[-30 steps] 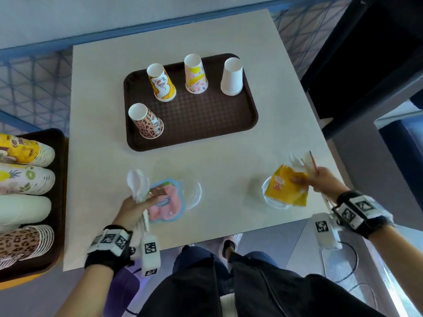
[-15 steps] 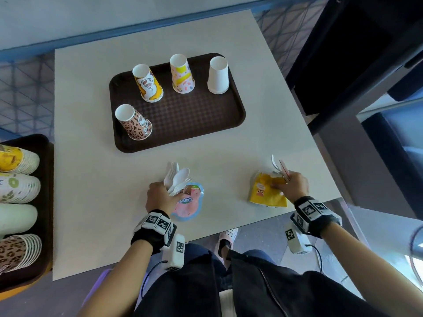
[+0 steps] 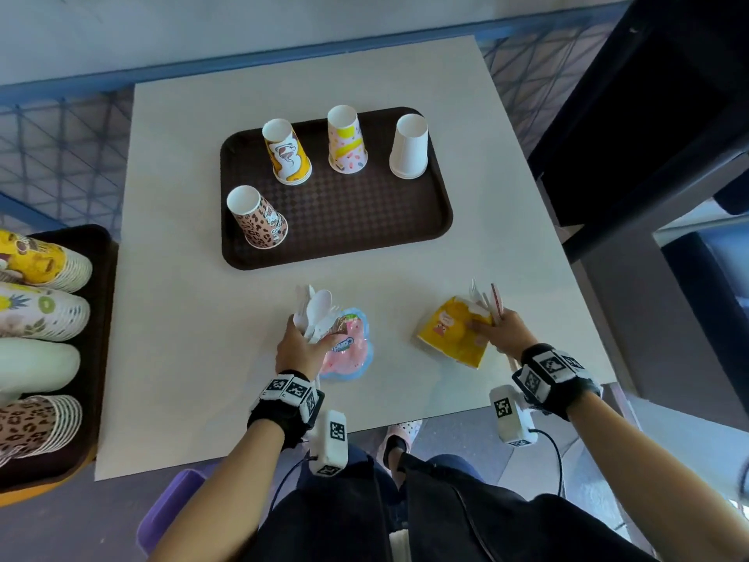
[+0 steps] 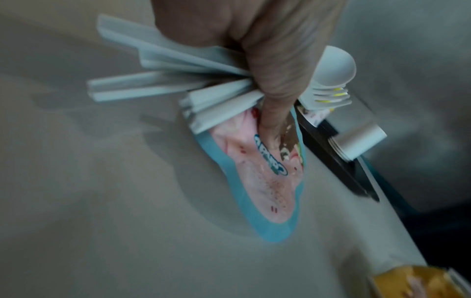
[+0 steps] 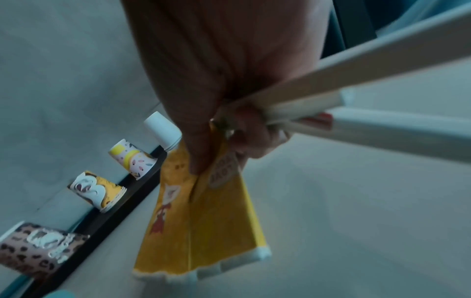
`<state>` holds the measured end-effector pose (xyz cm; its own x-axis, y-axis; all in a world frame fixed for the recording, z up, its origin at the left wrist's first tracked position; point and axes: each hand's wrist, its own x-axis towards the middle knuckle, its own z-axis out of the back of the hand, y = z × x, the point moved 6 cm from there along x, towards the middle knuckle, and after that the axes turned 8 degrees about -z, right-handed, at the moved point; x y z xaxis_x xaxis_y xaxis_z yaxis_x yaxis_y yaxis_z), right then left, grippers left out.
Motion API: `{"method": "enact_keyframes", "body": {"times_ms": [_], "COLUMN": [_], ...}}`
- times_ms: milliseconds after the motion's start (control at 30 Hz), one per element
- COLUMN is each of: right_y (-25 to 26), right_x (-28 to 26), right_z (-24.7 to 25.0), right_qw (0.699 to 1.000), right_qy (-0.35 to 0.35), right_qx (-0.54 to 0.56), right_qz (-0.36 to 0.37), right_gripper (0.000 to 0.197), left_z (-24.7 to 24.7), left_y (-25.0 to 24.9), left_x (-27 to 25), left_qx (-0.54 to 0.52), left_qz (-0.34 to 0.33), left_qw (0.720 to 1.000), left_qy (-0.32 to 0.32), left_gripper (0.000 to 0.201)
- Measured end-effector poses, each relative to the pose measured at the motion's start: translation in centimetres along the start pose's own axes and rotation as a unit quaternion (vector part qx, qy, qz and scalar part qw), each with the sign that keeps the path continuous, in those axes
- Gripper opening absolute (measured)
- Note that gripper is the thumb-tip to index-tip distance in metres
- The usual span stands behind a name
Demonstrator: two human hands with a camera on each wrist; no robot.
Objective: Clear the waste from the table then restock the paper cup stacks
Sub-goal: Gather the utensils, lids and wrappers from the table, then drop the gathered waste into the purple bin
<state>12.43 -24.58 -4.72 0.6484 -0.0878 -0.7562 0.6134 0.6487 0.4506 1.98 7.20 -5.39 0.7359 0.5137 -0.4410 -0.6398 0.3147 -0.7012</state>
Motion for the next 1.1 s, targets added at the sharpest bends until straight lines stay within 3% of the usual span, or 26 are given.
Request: {"method": "enact_keyframes", "body": {"times_ms": [100,233,500,667,800,867,900,1100], "right_y": [1.3,5.0,12.7,15.3,16.1,16.2,16.2,15.1], "right_x": [-0.3,-2.2,-8.0,-13.1,-18.6,-21.5,-22.8,-30.0], "right_z": [-1.2,-3.7,-12.5,-22.3,-30.8,-35.0,-36.9,-47.7], "right_qw": [0.998,0.994,0.976,0.948,0.921,0.904,0.899,0.849], "right_qy": [0.047,0.087,0.136,0.198,0.241,0.265,0.27,0.32], "right_qx": [0.038,0.035,-0.026,-0.109,-0.164,-0.184,-0.194,-0.279], "right_qz": [-0.002,0.06,0.169,0.226,0.259,0.28,0.285,0.316], "right_gripper": [0.028,0.025,0.032,0.012,0.013,0.003,0.013,0.033], "left_z": [0.7,2.8,11.5,17.9,23.2,25.8,27.0,33.2], "left_y": [1.1,1.9,4.1,10.5,16.3,19.7,21.3,30.2], "left_x": [-0.4,-1.1,-4.3,-8.3,-12.6,-14.6,-15.5,-21.3], "left_qx": [-0.113,-0.182,-0.301,-0.34,-0.377,-0.386,-0.391,-0.396], "left_qz": [0.027,0.036,0.015,0.023,0.035,0.047,0.055,0.091], "left_qw": [0.993,0.981,0.947,0.929,0.909,0.902,0.899,0.88], "left_qy": [-0.031,-0.049,-0.111,-0.146,-0.174,-0.186,-0.19,-0.245], "left_gripper": [0.065,0.025,0.021,0.023,0.049,0.061,0.065,0.027]}}
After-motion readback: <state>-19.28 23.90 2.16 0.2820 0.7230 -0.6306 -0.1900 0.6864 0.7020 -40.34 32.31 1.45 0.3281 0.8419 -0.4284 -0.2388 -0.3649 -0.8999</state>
